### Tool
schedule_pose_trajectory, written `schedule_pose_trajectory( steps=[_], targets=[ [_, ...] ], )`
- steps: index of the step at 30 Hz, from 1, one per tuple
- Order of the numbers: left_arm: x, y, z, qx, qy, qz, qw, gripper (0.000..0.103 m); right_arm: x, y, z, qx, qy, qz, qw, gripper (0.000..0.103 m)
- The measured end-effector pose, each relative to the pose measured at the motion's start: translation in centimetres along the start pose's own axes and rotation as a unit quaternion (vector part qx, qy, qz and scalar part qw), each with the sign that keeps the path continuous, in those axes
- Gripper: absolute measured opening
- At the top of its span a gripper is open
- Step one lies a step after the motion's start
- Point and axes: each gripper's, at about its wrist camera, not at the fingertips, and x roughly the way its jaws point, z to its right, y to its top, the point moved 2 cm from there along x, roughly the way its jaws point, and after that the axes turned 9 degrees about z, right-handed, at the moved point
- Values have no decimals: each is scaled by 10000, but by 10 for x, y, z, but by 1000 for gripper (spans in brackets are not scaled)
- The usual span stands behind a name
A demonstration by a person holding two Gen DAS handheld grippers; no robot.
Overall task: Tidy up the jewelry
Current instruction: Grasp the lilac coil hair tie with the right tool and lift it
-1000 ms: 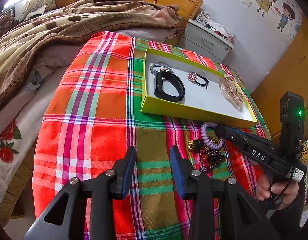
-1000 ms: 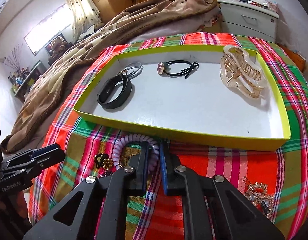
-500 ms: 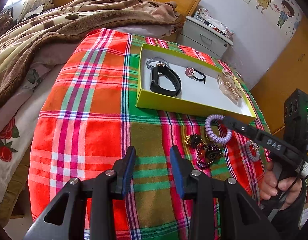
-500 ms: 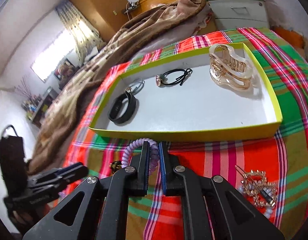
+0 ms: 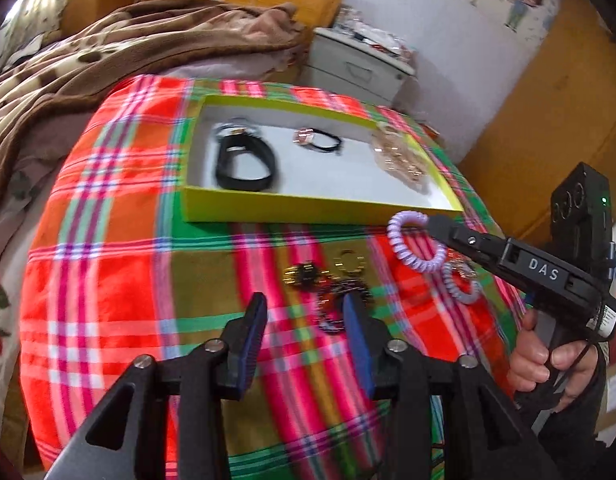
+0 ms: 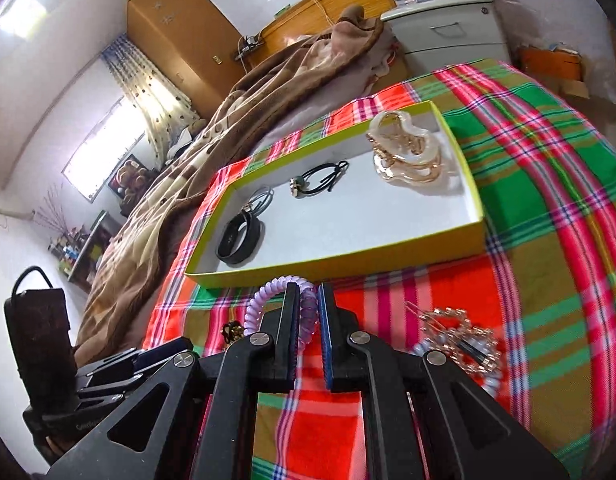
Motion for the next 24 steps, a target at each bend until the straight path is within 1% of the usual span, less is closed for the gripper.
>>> schedule_pose_trajectory(
  steps=[2,8,11,15,24],
  targets=[
    [3,0,9,162,-102,-32,9998,45,-4,-1,0,19,24,38,10000,10],
    [18,-1,29,506,-33,-169,9986,45,-13,-1,4,37,25,130,9999,10],
    [27,-3,35,718,90,-263,9970,45,-17,-1,6,29,-5,178,9998,10],
    [34,-8,41,821,263,-344,9957,45,-22,-1,10,18,-33,233,9997,10],
    [41,-7,43,872,437,-345,9946,45,-28,-1,10,-81,-118,334,9993,10]
  ],
)
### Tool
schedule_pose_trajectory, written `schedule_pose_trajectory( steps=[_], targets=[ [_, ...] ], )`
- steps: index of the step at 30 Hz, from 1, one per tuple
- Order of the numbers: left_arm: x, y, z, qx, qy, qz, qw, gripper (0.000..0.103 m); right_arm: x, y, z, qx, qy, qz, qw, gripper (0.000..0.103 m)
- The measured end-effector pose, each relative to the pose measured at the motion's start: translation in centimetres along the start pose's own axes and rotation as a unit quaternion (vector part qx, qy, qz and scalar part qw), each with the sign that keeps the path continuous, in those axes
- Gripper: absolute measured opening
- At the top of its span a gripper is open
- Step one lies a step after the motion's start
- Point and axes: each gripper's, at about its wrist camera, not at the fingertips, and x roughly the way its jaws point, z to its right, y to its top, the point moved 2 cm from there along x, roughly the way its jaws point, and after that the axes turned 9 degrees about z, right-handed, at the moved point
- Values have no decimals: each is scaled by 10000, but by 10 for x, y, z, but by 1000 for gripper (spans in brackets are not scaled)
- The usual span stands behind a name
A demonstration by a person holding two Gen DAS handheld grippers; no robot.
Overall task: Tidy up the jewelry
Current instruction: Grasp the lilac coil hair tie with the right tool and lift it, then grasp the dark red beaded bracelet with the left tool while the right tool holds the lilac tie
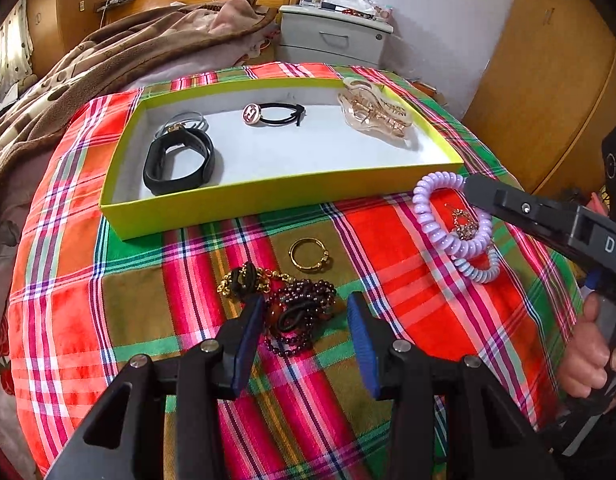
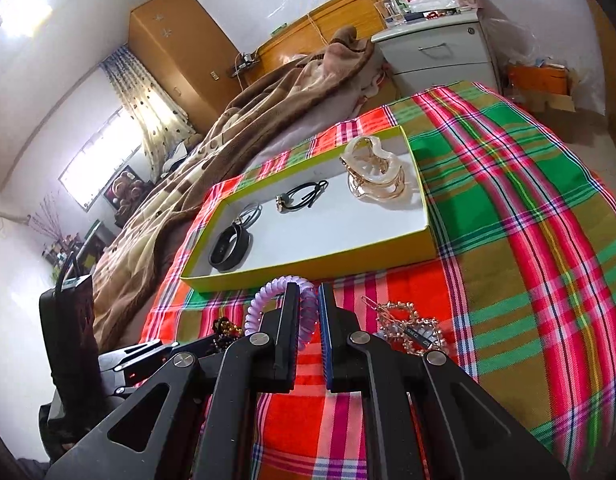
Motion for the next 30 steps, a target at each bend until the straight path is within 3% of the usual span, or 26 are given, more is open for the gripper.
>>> schedule_pose_trajectory(
  steps=[15,30],
  targets=[
    [-10,3,0,-45,-60,117,9999,20,-6,-1,-1,-45,-42,62,10000,10],
    [-30,11,-6,-206,-133,379,9990,17,-9,5,-7,-111,-48,126,9998,10]
  ],
)
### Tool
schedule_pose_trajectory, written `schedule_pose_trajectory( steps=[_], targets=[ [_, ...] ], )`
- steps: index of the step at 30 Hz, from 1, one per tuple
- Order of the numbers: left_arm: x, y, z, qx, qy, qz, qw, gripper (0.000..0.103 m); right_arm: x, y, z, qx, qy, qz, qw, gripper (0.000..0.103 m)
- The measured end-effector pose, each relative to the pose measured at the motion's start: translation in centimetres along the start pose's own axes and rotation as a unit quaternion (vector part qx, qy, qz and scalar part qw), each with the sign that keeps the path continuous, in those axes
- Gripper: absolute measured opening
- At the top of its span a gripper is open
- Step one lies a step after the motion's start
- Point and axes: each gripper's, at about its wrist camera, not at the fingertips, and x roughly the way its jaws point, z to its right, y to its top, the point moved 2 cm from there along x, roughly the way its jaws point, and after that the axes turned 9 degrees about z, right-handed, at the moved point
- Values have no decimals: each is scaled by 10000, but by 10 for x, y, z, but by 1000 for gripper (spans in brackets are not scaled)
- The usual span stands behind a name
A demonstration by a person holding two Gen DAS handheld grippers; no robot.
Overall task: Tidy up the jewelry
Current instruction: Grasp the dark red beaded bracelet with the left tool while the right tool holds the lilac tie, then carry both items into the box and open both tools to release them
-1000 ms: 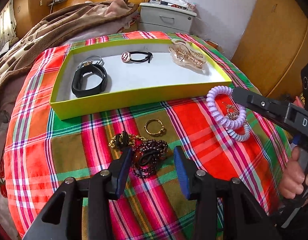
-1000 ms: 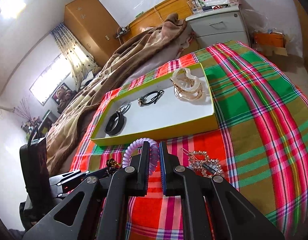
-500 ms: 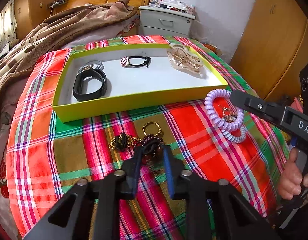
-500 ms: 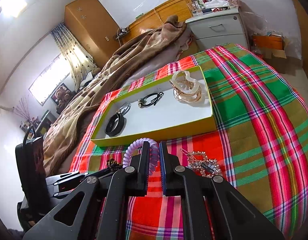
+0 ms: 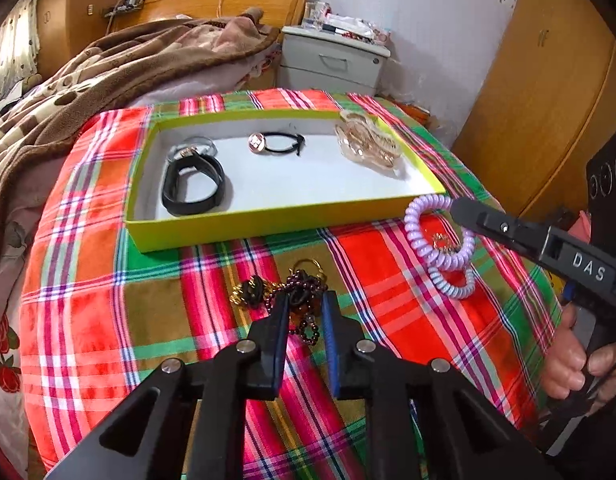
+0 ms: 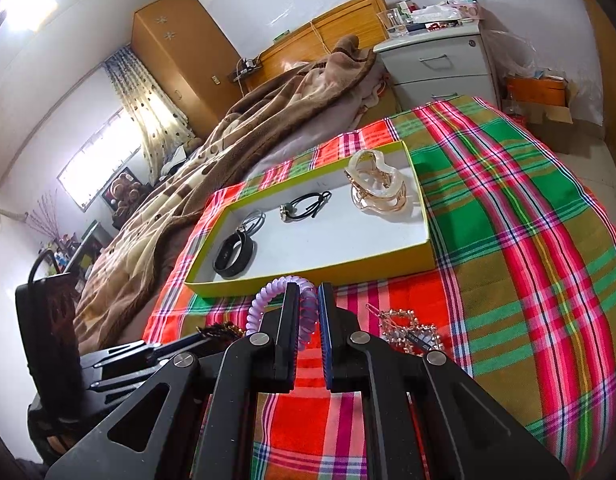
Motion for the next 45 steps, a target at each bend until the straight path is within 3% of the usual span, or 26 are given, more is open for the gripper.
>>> schedule_pose_trajectory(
  steps=[15,32,45],
  targets=[
    [-8,46,-21,-105,57,419,9991,17,15,24,-9,-185,-150,87,9997,10],
    [47,99,-45,-253,82,426,9987,17,70,40,-5,-235,-539,-124,9982,10],
    [96,124,-61,-363,104,217,9990,17,113,45,5,-258,-821,-420,9954,9]
  ],
)
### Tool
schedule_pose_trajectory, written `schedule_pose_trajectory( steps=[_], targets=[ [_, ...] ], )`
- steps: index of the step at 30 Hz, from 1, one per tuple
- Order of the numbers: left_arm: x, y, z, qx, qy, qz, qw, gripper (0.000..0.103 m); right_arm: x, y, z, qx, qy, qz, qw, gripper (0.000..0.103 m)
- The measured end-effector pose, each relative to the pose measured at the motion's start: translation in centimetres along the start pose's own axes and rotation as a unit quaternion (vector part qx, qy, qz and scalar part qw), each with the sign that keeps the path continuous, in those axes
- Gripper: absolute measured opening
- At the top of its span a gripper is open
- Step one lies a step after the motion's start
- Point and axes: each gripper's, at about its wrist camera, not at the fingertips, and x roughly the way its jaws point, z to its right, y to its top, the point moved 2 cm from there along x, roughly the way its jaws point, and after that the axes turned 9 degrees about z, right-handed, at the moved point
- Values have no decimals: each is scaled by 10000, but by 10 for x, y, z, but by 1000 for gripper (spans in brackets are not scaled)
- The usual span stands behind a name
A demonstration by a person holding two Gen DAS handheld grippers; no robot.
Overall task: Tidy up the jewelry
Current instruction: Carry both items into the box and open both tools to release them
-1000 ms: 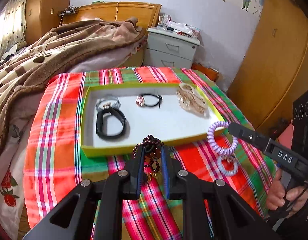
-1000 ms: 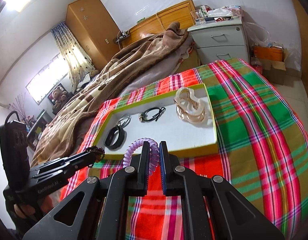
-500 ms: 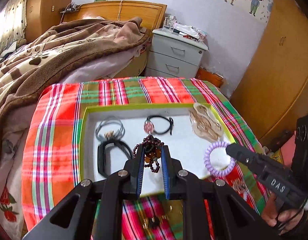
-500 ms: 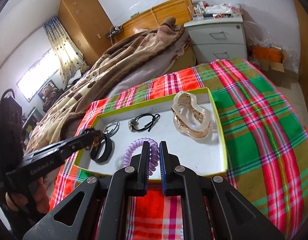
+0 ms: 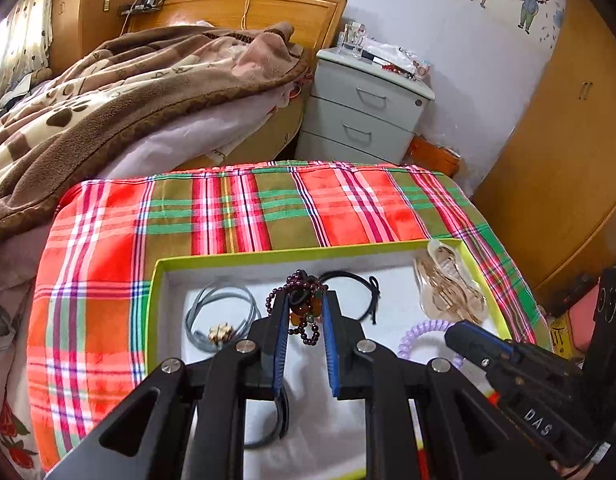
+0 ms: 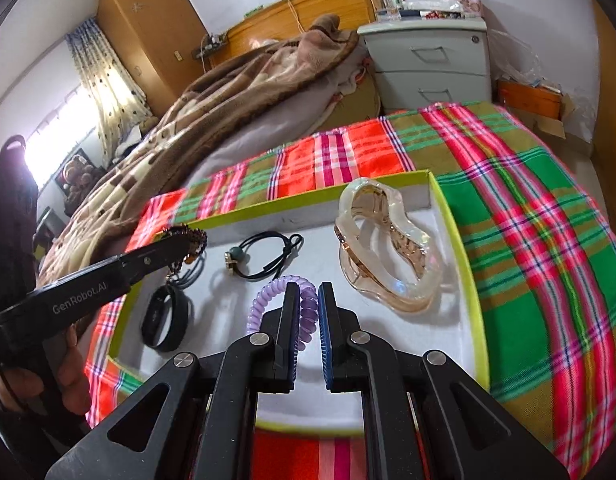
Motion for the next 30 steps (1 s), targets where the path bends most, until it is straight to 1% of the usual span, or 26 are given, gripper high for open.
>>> schedule_pose_trajectory(
  steps=[5,14,17,24,30],
  targets=[
    [14,5,-5,-84,-22,-38,10000,17,11,1,-1,-39,-42,-115,9999,9],
    [32,4,-7,-85,-21,-185,9998,17,19,0,-4,-219,-257,-126,9993,10],
    [34,2,-8,-101,-25,-210,9997,17,21,0,-4,-300,-354,-117,9989,10],
    [36,0,-6,-42,29,-234,9997,17,23,1,-3,-341,-381,-151,9986,10],
    [37,0,-5,-45,1,-268,9996,18,25,2,-3,-384,-445,-166,9981,10]
  ],
)
